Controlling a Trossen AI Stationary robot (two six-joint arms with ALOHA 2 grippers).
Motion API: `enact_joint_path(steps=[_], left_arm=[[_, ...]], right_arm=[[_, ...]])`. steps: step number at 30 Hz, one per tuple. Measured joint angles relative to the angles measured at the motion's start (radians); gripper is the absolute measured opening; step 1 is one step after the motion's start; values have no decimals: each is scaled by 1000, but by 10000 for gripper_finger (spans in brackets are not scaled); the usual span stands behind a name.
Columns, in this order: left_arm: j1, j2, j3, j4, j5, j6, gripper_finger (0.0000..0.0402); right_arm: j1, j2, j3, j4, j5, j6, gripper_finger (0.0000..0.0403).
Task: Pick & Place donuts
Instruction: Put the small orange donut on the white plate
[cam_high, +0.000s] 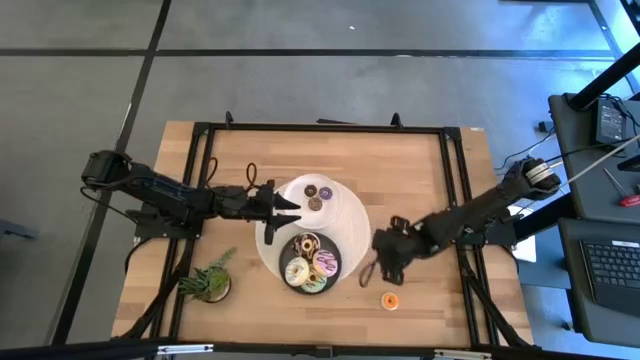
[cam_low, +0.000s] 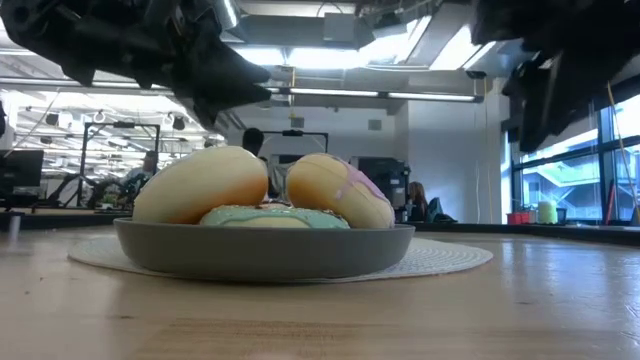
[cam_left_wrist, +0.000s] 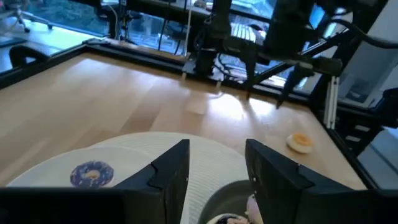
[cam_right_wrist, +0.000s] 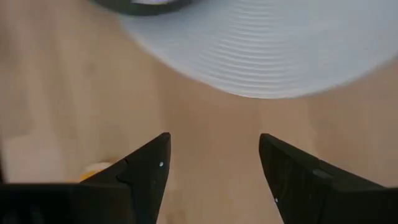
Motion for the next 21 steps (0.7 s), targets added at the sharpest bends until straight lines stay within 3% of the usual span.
enact_joint_path(steps=[6, 11, 21], left_arm=[[-5, -2, 0, 0, -5, 0, 150], [-5, -2, 0, 0, -5, 0, 148], [-5, -2, 0, -1, -5, 0, 148]], right_arm=[[153, 12, -33, 103, -61, -105, 246], [250, 72, -33, 119, -61, -58, 246], [286, 218, -33, 178, -35, 24, 245]])
